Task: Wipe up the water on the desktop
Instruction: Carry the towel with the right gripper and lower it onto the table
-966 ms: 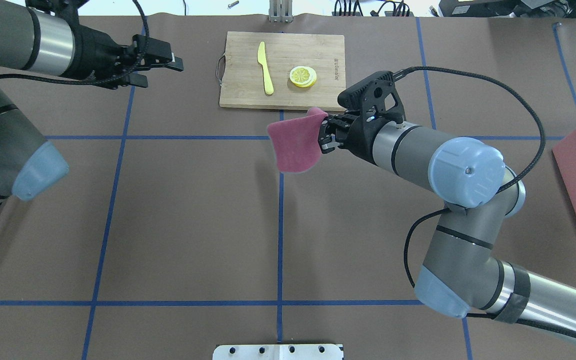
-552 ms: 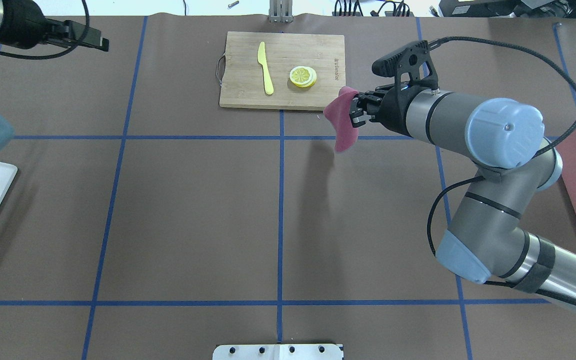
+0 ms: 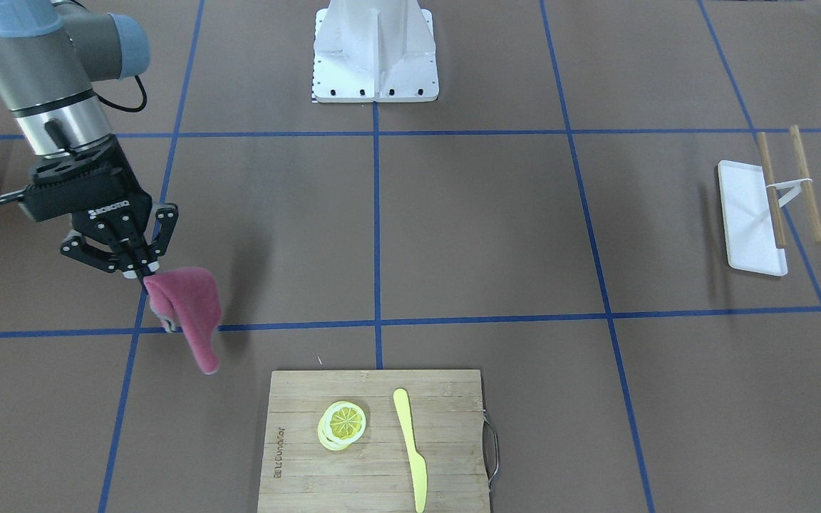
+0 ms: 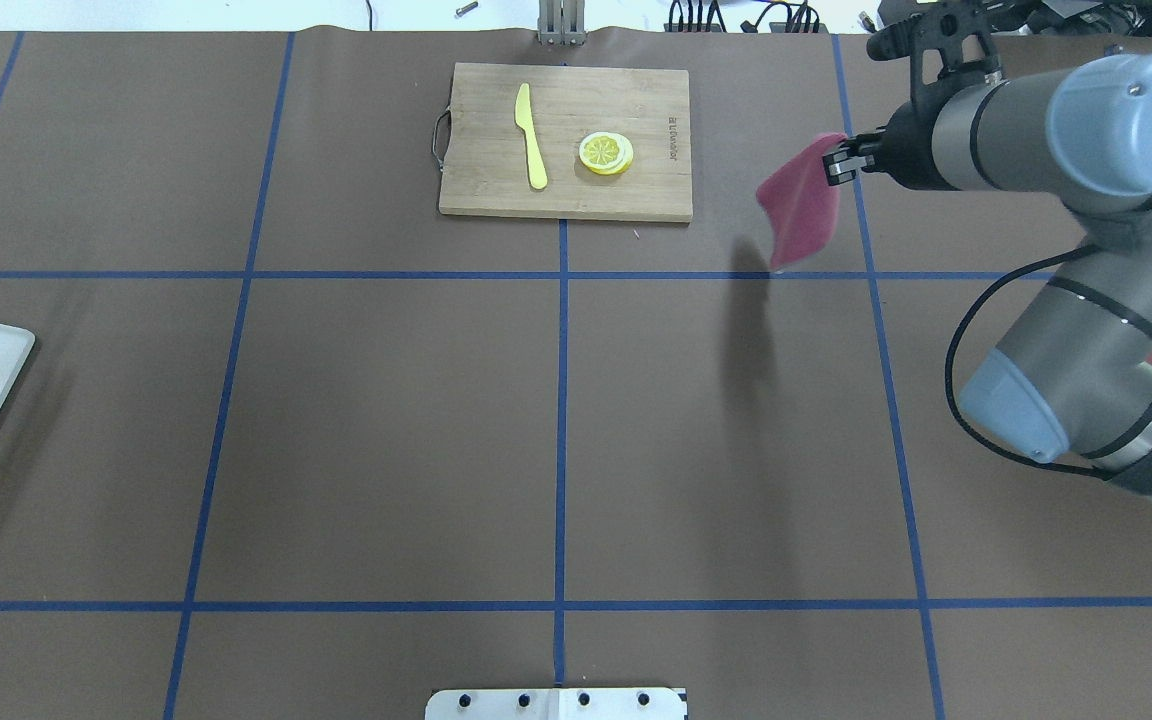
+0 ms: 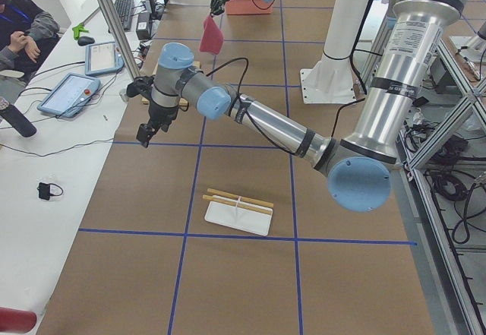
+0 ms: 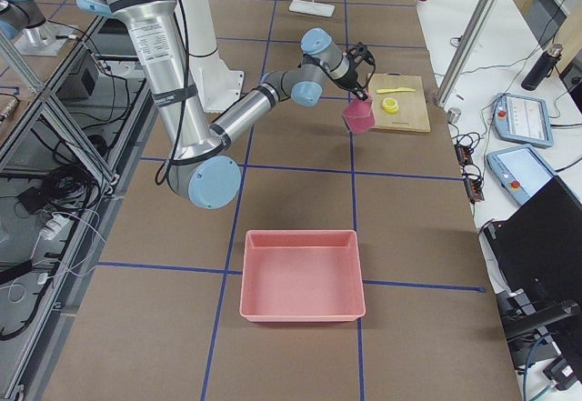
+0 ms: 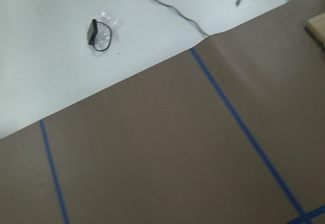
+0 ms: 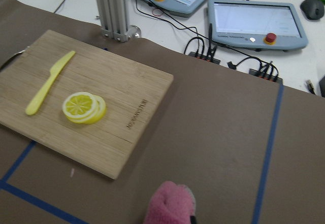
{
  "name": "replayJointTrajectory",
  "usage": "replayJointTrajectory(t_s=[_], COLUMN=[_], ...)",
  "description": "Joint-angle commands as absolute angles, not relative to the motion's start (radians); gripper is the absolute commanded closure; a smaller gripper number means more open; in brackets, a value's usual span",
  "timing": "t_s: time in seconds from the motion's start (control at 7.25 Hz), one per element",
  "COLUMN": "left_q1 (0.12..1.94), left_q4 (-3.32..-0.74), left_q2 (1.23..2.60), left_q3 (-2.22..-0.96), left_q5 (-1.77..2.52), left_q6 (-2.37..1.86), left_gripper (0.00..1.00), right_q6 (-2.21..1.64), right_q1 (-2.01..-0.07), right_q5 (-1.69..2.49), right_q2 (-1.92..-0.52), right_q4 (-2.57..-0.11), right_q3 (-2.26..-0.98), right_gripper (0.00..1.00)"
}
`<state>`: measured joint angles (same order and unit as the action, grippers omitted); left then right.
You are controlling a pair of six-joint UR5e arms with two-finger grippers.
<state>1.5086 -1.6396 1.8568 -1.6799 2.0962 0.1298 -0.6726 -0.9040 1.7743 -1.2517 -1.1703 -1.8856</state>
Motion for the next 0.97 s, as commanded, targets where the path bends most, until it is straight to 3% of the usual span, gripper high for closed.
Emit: replayJointTrajectory(t_s=[0.0,0.14,0.55,0.83], left_q1=[1.688,1.695,1.695,1.695], left_q4=[-1.591,-1.598,-1.614,-1.612], left_q2=[1.856,1.852,1.801,1.795], left_q3=[-1.472,-1.397,-1.381,-1.381], left_q5=[2.22,2.276,2.281,2.286], left_q6=[0.32,0.321,0.322,0.316], left_gripper=[0.02,0.02,0.02,0.02], right_q6=[-0.661,-0.584,-0.153,-0.077], right_q1=[-1.07,-1.192,-1.516,-1.551], right_q5=[1.943,2.059,2.225,2.235], right_q2=[-1.371,-1.431,-1.526,-1.54], right_q4=[-1.309,-1.357,-1.61,-1.814], right_q3=[-1.946,-1.957,-1.997,-2.126], right_gripper=[1.0,1.0,1.0,1.0])
